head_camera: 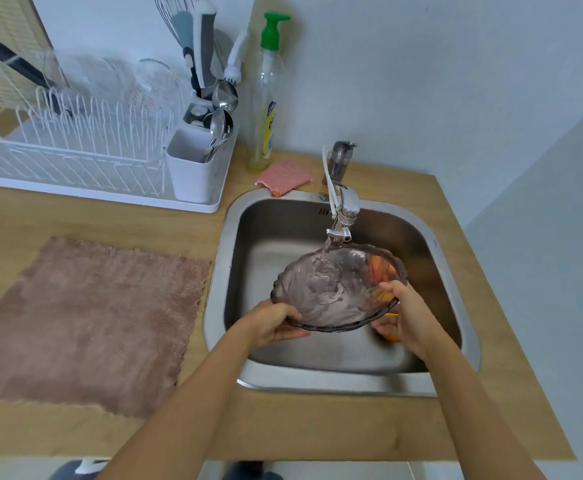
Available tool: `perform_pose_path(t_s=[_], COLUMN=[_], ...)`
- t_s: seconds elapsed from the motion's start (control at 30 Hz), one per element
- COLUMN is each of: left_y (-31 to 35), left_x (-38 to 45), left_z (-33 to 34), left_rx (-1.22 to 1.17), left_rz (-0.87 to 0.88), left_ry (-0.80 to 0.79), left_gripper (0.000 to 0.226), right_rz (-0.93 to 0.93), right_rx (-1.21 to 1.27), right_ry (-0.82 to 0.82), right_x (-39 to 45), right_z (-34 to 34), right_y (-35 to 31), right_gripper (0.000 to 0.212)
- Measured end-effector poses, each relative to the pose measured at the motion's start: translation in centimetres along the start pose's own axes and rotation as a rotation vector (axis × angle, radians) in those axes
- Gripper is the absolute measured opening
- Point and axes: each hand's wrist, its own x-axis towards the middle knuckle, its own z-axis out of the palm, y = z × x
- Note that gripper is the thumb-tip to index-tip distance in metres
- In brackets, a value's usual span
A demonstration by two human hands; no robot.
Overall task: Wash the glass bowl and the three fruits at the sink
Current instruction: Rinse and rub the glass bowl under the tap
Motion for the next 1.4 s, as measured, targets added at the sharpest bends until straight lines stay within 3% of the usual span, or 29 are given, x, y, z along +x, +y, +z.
perform_pose_path(t_s=[0.1, 0.3, 0.6, 0.9, 1.4], left_y=[-1.2, -2.9, -4.2, -4.2, -4.0], left_x=[0.5, 2.1, 3.9, 3.1, 2.3], left_z=[0.9, 3.5, 5.8, 5.6, 5.5], left_rx=[0.069, 0.106, 0.027, 0.058, 0.063], left_rz=[0.020, 0.047, -0.051, -0.067, -0.072], left_ry=[0.064, 0.090, -0.156, -0.293, -0.294], left_gripper=[0.039, 0.036, 0.026, 0.016, 0.013], right_rz=[-0.038, -0.121, -0.119, -0.218, -0.183], right_rx=[-0.085, -0.333, -0.513, -0.764, -0.784], right_ry=[0.046, 0.137, 0.111, 0.191, 0.233], right_x=[-0.9, -1.3, -4.0, -5.1, -5.5], right_z=[-0.1, -1.3, -2.0, -1.0, -1.1], right_y=[-0.9, -1.7, -5.1, -6.3, -6.0], right_gripper=[0.020, 0.042, 0.070, 0.082, 0.083])
